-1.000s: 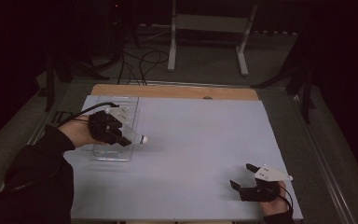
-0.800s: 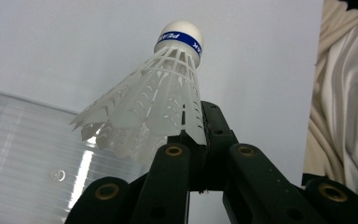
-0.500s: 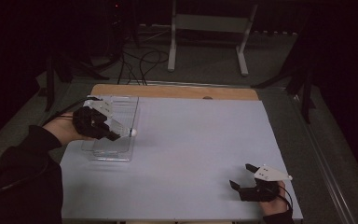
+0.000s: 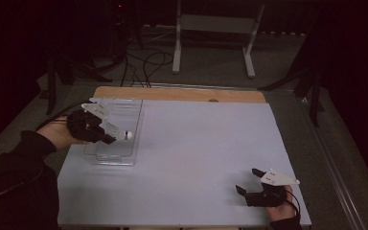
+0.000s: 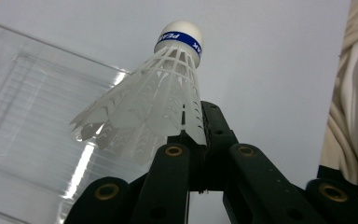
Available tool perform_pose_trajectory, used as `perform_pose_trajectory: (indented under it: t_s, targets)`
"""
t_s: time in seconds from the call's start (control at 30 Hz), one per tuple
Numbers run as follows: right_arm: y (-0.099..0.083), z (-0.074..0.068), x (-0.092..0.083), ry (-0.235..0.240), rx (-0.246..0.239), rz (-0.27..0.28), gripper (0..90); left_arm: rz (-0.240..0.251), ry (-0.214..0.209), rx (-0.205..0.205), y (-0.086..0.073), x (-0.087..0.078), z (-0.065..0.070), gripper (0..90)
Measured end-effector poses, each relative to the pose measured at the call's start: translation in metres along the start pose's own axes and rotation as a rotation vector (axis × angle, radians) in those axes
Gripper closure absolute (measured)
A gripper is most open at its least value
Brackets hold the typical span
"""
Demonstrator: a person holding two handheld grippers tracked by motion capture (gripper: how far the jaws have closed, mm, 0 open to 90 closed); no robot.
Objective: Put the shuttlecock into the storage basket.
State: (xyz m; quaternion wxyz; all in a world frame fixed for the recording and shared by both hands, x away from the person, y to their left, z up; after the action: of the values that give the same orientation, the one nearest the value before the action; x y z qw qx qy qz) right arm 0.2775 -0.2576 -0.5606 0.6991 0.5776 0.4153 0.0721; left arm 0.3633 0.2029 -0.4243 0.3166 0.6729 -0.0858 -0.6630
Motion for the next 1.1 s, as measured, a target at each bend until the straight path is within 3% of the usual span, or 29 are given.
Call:
perform_pose_trajectory:
  t_s: [0.37,1.1]
  targets:
    - [0.000,0.000,0.000,0.001,0.004,-0.001,9.8,0.005,0.006,-0.023,-0.009,-0.001,-0.008,90.0]
    - [-0.001,0.000,0.000,0.005,0.004,-0.010,9.8,-0.007,0.000,-0.046,-0.025,0.020,-0.015,89.9]
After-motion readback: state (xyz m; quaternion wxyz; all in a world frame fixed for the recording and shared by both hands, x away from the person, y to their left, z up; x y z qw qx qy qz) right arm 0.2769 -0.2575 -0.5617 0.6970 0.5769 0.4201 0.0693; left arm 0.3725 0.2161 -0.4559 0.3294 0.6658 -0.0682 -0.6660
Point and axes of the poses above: each handheld gripper's, and its own axes: x roughly forward along the jaws, y roughly out of its top, z roughly to its right, the point moved 8 cm from there along x, roughly forward along the jaws, and after that the axes turned 4 degrees about z, right-handed, at the moved point
